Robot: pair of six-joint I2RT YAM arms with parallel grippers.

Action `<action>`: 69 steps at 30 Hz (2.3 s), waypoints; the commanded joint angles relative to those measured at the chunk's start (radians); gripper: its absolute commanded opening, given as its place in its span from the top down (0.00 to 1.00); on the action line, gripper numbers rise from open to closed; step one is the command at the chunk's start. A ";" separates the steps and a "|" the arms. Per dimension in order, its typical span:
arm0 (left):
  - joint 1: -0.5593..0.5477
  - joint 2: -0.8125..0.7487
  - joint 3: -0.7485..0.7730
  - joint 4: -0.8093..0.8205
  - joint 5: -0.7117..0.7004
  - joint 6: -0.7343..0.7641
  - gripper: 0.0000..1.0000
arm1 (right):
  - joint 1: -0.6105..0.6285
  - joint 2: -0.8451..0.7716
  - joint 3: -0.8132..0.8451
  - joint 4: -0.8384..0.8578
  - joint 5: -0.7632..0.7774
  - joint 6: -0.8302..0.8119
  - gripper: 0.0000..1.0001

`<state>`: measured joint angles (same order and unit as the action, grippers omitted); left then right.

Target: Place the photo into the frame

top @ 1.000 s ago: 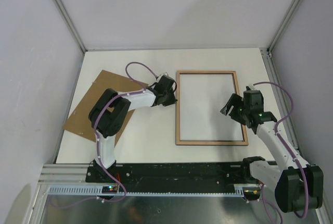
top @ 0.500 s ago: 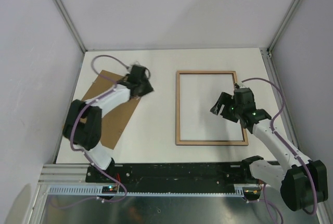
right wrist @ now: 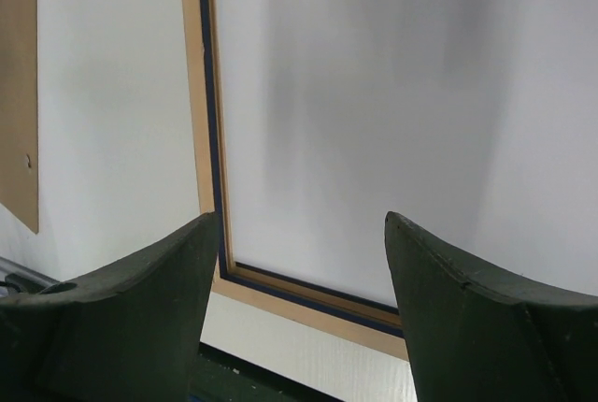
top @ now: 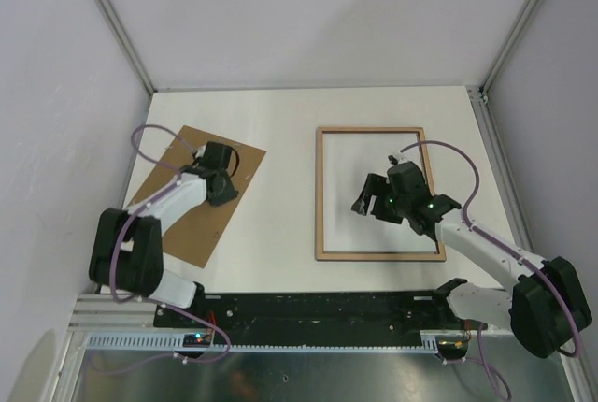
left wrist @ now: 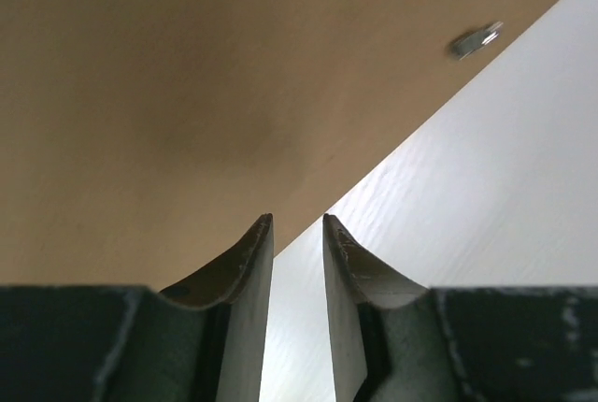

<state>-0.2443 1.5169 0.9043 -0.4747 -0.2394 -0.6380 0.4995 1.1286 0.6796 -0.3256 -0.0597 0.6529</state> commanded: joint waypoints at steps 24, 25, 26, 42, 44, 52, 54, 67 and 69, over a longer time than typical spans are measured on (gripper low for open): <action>0.081 -0.420 -0.365 -0.123 -0.053 -0.233 0.73 | 0.138 0.096 0.032 0.090 0.040 0.044 0.24; 0.081 -0.421 -0.368 -0.122 -0.058 -0.236 0.73 | 0.139 0.096 0.032 0.091 0.039 0.044 0.24; 0.082 -0.421 -0.370 -0.122 -0.066 -0.239 0.73 | 0.139 0.098 0.032 0.093 0.038 0.044 0.24; 0.079 -0.377 -0.380 -0.098 -0.044 -0.237 0.79 | 0.144 0.089 0.028 0.085 0.043 0.041 0.24; 0.078 -0.374 -0.382 -0.094 -0.030 -0.240 0.79 | 0.144 0.089 0.027 0.084 0.044 0.041 0.24; 0.073 -0.347 -0.379 -0.069 0.018 -0.252 0.81 | 0.142 0.087 0.022 0.080 0.042 0.040 0.23; 0.065 -0.337 -0.375 -0.059 0.032 -0.255 0.82 | 0.142 0.085 0.020 0.080 0.043 0.040 0.23; -0.128 -0.152 -0.272 0.001 0.066 -0.269 0.83 | 0.122 0.063 0.007 0.065 0.043 0.036 0.23; -0.169 -0.113 -0.245 0.003 0.055 -0.271 0.83 | 0.118 0.054 0.003 0.059 0.044 0.035 0.23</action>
<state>-0.3367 1.3243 0.6285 -0.4728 -0.2062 -0.8818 0.6262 1.2205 0.6792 -0.2665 -0.0380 0.6876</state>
